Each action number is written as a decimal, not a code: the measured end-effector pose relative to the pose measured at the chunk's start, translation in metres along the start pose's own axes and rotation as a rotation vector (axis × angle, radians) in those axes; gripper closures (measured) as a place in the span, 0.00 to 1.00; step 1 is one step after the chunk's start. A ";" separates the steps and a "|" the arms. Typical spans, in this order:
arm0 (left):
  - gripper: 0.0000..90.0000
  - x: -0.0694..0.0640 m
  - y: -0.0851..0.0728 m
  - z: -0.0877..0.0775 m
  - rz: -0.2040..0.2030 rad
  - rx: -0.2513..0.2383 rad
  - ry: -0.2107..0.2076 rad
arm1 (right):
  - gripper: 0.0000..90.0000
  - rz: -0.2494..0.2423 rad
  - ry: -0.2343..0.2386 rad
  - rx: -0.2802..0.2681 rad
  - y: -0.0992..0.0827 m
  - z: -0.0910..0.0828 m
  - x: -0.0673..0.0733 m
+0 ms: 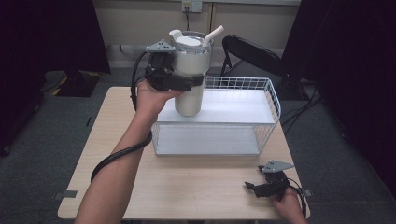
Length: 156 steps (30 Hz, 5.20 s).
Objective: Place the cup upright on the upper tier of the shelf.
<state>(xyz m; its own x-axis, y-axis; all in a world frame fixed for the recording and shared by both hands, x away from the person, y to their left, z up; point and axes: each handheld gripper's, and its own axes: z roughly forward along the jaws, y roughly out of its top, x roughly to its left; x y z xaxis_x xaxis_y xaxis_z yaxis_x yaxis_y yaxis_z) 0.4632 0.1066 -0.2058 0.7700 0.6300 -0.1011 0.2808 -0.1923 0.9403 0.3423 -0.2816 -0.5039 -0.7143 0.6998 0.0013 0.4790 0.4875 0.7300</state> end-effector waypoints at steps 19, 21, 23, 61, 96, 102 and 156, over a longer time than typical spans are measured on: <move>0.10 0.009 -0.007 0.023 0.006 0.003 0.061 | 0.11 0.000 0.000 0.000 0.000 0.000 0.000; 0.10 0.010 -0.009 0.026 0.006 0.007 0.067 | 0.11 0.000 0.000 0.000 0.000 0.000 0.000; 0.10 0.010 -0.009 0.028 0.012 0.005 0.071 | 0.11 0.000 0.000 0.000 0.000 0.000 0.000; 0.10 0.018 -0.015 0.050 0.010 -0.012 0.113 | 0.11 0.000 0.000 -0.001 0.000 0.000 0.000; 0.09 0.020 -0.036 0.036 0.014 -0.031 0.067 | 0.11 0.000 0.001 0.000 0.000 0.000 0.000; 0.10 0.020 -0.042 0.031 0.034 -0.002 0.068 | 0.11 0.000 0.001 0.000 0.000 0.000 0.000; 0.18 0.009 -0.098 -0.062 0.000 0.023 -0.019 | 0.11 0.001 0.001 0.000 0.000 0.000 0.000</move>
<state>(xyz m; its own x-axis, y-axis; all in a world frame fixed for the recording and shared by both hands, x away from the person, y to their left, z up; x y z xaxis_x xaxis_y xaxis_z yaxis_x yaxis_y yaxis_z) 0.4073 0.1776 -0.2785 0.7808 0.6154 -0.1076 0.2936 -0.2094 0.9327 0.3420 -0.2816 -0.5040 -0.7143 0.6998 0.0028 0.4797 0.4867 0.7301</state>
